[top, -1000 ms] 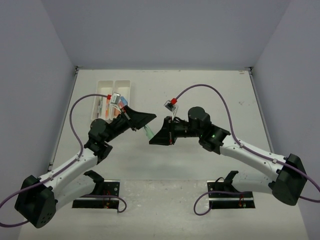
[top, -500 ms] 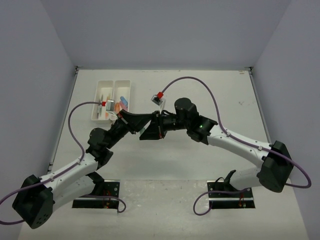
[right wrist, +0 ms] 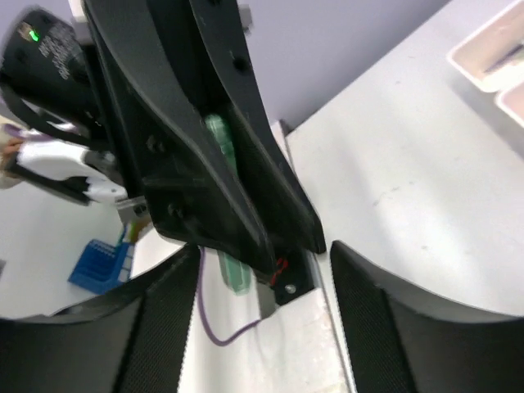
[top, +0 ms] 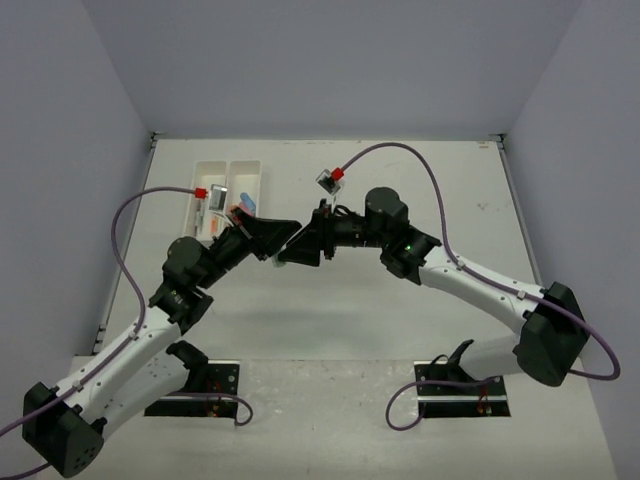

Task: Sort the stationery into containers
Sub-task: Close the pen cap on the pen, then place the stationery in the storage box.

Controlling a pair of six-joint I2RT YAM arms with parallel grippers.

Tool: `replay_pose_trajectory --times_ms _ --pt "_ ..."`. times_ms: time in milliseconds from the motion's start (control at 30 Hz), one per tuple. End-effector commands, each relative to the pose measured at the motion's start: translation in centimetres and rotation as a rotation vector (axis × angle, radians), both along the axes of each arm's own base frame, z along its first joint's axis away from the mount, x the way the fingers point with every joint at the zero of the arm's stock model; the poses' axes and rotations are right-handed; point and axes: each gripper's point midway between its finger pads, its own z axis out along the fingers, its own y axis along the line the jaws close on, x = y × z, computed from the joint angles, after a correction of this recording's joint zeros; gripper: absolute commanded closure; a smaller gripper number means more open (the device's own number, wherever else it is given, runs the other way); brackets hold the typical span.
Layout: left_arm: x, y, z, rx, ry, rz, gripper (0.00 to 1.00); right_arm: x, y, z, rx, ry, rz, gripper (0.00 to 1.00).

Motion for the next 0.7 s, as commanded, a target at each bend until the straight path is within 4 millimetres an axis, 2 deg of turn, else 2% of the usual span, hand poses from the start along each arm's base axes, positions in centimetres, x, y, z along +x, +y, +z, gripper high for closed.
replay_pose_trajectory --times_ms 0,67,100,133,167,200,233,267,333,367,467,533,567,600,633,667 --pt "1.0 0.3 -2.0 0.166 0.075 -0.056 1.00 0.6 -1.5 2.4 0.092 -0.109 -0.086 0.25" --pt "3.1 1.5 -1.3 0.239 0.072 0.034 1.00 0.7 -2.7 -0.2 -0.003 -0.088 -0.130 0.13" --pt "4.7 2.5 -3.2 0.339 0.140 0.110 1.00 0.7 -3.7 -1.0 -0.051 -0.087 -0.172 0.09" --pt "6.2 3.7 -4.3 0.466 0.152 0.184 1.00 0.9 -5.2 -3.0 -0.143 -0.068 -0.239 0.07" --pt "7.4 4.8 -4.7 0.520 0.201 0.258 1.00 1.4 -6.2 -3.3 -0.156 -0.078 -0.300 0.06" --pt "9.0 5.9 -3.4 0.587 0.191 0.339 1.00 1.5 -7.5 -4.9 -0.204 -0.068 -0.355 0.05" --pt "11.6 8.4 -5.6 0.742 0.272 0.477 1.00 1.7 -9.3 -5.6 -0.238 -0.074 -0.432 0.02" --pt "13.3 9.7 -6.9 0.837 0.314 0.541 1.00 1.8 -10.7 -5.6 -0.252 -0.086 -0.488 0.01" --pt "16.3 11.5 -7.8 0.986 0.311 0.582 1.00 1.3 -12.9 -4.1 -0.237 -0.142 -0.549 0.01" --pt "18.5 12.1 -8.5 1.038 0.313 0.586 1.00 1.0 -13.8 -4.0 -0.251 -0.159 -0.559 0.01" --pt "23.0 13.6 -9.9 1.104 0.334 0.605 1.00 0.3 -15.0 -3.9 -0.262 -0.189 -0.570 0.01" --pt "25.0 14.6 -10.0 1.111 0.307 0.649 1.00 -0.2 -15.6 -4.2 -0.266 -0.197 -0.568 0.01" --pt "26.1 15.7 -10.8 1.114 0.298 0.667 1.00 -0.5 -16.0 -4.4 -0.272 -0.207 -0.564 0.01" --pt "26.6 15.3 -11.5 1.110 0.297 0.651 1.00 -0.5 -16.0 -4.7 -0.278 -0.205 -0.563 0.01" --pt "27.3 16.2 -13.4 1.120 0.332 0.645 1.00 -0.8 -16.1 -5.0 -0.282 -0.205 -0.559 0.01" --pt "27.8 16.6 -14.2 1.123 0.344 0.650 1.00 -0.9 -16.2 -5.2 -0.284 -0.203 -0.554 0.01"
